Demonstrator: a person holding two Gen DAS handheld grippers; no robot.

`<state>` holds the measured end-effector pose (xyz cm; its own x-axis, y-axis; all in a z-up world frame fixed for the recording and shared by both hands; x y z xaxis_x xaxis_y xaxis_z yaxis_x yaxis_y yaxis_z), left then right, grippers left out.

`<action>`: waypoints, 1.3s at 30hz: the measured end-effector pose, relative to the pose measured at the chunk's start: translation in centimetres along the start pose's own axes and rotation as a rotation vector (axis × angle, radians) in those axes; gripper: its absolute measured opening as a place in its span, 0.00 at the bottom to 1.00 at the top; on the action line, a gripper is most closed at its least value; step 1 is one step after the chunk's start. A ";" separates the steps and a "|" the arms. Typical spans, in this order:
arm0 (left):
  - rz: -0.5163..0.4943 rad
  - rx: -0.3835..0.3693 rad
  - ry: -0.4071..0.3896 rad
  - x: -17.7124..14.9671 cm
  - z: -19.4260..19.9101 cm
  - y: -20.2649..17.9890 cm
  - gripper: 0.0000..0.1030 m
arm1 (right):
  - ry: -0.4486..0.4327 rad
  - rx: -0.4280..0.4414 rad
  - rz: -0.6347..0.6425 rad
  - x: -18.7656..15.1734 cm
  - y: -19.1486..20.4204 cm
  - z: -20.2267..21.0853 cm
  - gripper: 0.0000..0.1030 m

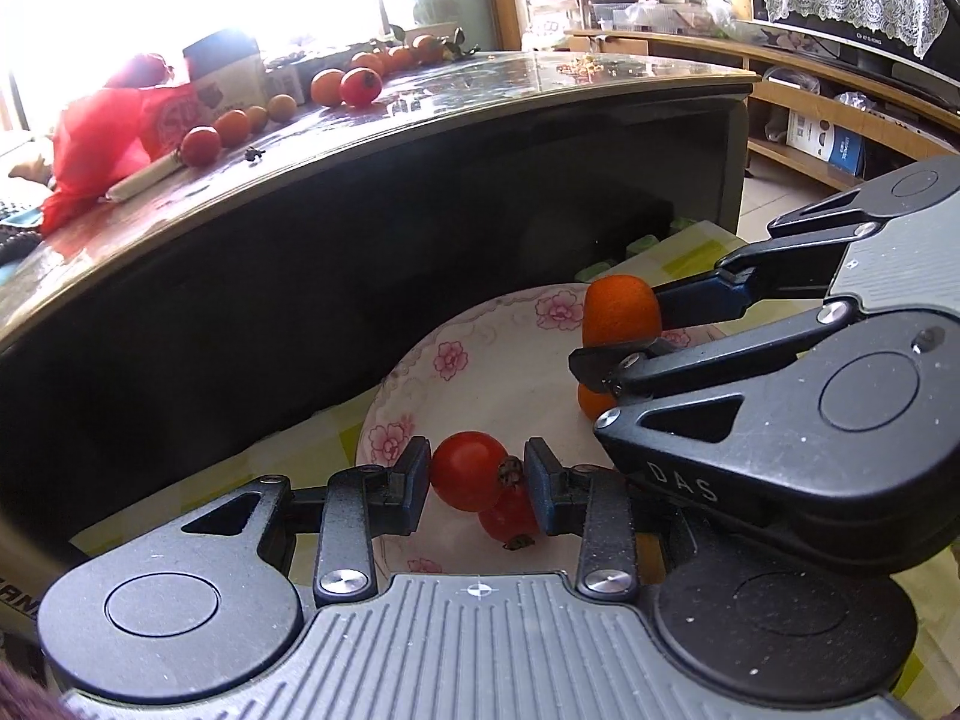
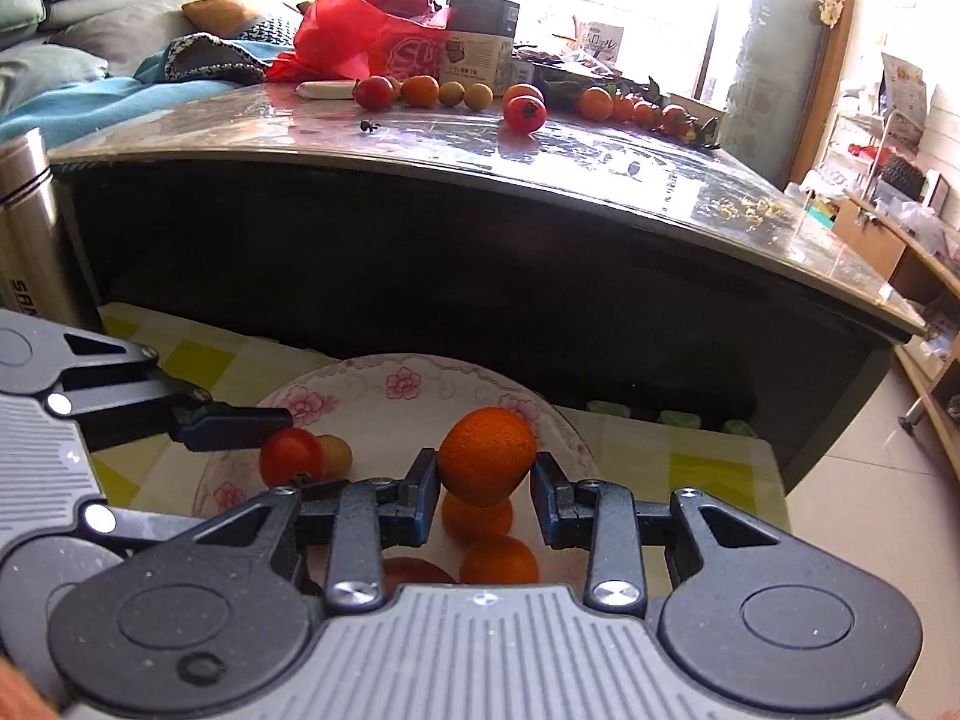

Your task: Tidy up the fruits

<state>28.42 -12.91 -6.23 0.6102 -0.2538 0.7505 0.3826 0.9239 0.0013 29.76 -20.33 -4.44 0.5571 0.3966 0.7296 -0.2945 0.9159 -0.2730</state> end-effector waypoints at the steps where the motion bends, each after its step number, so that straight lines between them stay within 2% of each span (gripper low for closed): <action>1: 0.000 0.002 -0.001 0.0 0.0 0.0 0.46 | 0.000 0.000 -0.005 0.1 -0.1 -0.1 0.38; 12: 0.028 -0.012 0.000 -0.1 0.5 0.6 0.56 | -0.023 0.004 -0.066 0.3 -1.0 0.5 0.42; 23: 0.097 0.012 -0.018 -0.3 3.3 2.4 0.67 | -0.018 0.011 -0.152 -0.2 -2.1 2.6 0.43; 30: 0.121 0.048 -0.044 -1.4 5.9 2.8 0.86 | -0.002 -0.004 -0.153 -1.0 -1.3 4.9 0.43; 32: 0.127 0.057 -0.047 -1.9 6.7 2.8 0.87 | 0.002 -0.005 -0.148 -1.4 -1.0 5.8 0.43; 39: 0.148 0.106 -0.090 -3.0 9.9 3.0 1.00 | 0.010 0.000 -0.177 -3.1 0.3 9.7 0.44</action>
<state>20.92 -6.51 -1.97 0.5877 -0.0910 0.8040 0.2155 0.9754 -0.0472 20.41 -21.92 -0.70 0.6078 0.2300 0.7601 -0.1915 0.9713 -0.1408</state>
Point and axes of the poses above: each gripper's, at about its wrist camera, not at the fingertips, and z roughly against the way its jaws point, y to its left, x to its top, the point moved 8 cm from there along -z, roughly the way its jaws point, and after that the axes turned 13 degrees about z, right-handed, at the moved point
